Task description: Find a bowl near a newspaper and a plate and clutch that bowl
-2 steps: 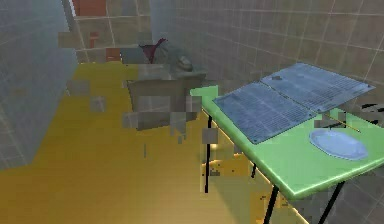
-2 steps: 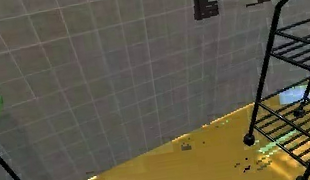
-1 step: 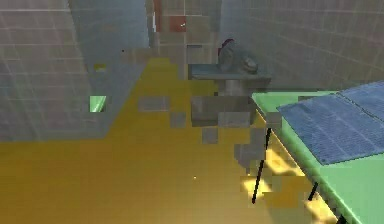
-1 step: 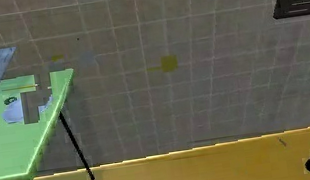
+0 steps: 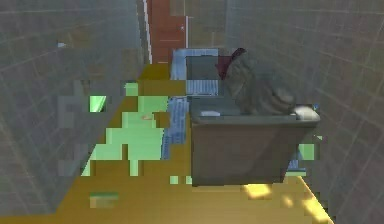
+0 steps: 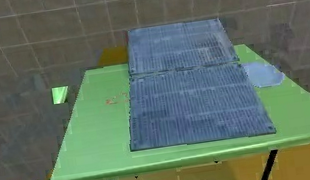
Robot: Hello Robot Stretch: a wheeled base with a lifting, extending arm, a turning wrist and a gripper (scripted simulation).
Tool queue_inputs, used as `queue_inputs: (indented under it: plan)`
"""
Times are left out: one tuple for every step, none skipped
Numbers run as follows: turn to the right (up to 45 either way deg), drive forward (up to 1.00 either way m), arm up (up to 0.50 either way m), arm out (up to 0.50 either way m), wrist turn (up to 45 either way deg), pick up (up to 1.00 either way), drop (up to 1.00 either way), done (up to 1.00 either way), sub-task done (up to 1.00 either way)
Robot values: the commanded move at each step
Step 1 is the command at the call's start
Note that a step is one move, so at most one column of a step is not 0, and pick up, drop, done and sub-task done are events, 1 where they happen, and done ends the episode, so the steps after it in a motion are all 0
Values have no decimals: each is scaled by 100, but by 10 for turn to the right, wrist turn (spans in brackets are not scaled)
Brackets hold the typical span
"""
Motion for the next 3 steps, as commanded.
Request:
queue_inputs:
  plan:
    - [0,40,0,0,0,0,0,0,0]
    - [390,0,0,0,0,0,0,0,0]
    - [0,30,0,0,0,0,0,0,0]
